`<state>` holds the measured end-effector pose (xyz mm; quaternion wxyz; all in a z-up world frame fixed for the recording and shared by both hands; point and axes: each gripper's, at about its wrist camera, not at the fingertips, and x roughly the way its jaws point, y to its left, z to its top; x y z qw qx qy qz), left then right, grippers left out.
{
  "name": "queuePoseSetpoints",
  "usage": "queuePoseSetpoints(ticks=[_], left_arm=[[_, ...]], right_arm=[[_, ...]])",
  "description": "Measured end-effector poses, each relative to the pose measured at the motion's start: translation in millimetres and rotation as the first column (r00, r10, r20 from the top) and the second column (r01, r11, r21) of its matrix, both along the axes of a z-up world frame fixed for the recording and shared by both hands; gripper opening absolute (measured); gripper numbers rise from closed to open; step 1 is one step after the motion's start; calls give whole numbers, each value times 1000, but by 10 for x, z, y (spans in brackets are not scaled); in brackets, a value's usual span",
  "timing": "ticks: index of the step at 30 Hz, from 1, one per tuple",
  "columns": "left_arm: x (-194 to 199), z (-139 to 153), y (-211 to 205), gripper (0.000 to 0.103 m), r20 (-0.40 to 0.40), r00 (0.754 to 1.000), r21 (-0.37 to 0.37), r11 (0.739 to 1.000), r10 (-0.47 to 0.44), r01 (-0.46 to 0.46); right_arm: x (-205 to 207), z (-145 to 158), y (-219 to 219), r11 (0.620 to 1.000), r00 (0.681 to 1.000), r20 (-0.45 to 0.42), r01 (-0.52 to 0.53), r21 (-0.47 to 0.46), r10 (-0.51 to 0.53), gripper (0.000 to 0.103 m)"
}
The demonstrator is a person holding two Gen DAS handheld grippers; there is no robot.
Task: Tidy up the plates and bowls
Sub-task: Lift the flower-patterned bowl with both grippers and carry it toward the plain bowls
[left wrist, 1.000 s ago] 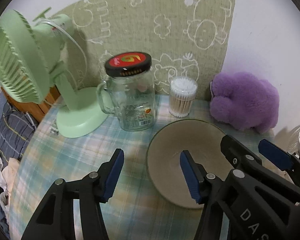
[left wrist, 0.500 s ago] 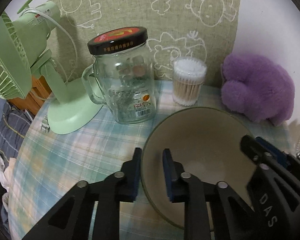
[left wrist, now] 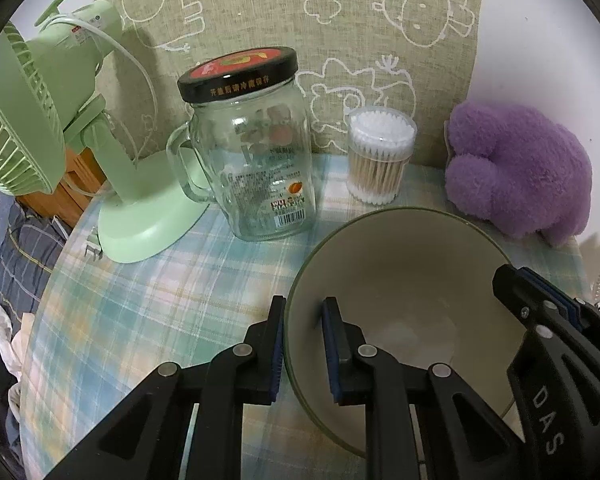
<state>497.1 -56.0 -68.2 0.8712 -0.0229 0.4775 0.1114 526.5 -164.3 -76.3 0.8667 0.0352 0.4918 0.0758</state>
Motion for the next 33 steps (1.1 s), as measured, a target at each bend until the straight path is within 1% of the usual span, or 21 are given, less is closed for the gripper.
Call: queuePoseSetpoints(ticks=[3, 6, 18, 22, 26, 33], left_arm=[[-38, -4, 1, 16, -12, 1000, -16, 1000, 6, -6], [-101, -2, -20, 16, -17, 1000, -6, 1000, 8, -8], [-427, 54, -75, 16, -57, 998, 5, 1000, -1, 2], [-548, 113, -97, 16, -56, 998, 1, 1000, -11, 11], [-676, 202, -127, 16, -44, 999, 17, 1000, -21, 22], [-902, 403, -122, 16, -22, 999, 15, 999, -44, 44]], right_arm=[[-52, 43, -18, 1000, 1000, 8, 2, 4, -2, 13], [-101, 38, -29, 1000, 1000, -15, -7, 2, 7, 13], [-439, 74, -116, 1000, 998, -57, -11, 6, 11, 13], [-572, 135, -139, 1000, 998, -58, -5, 2, 5, 13], [-699, 210, -160, 1000, 998, -57, -2, 3, 3, 13], [-918, 420, -157, 1000, 999, -32, 6, 8, -6, 13]])
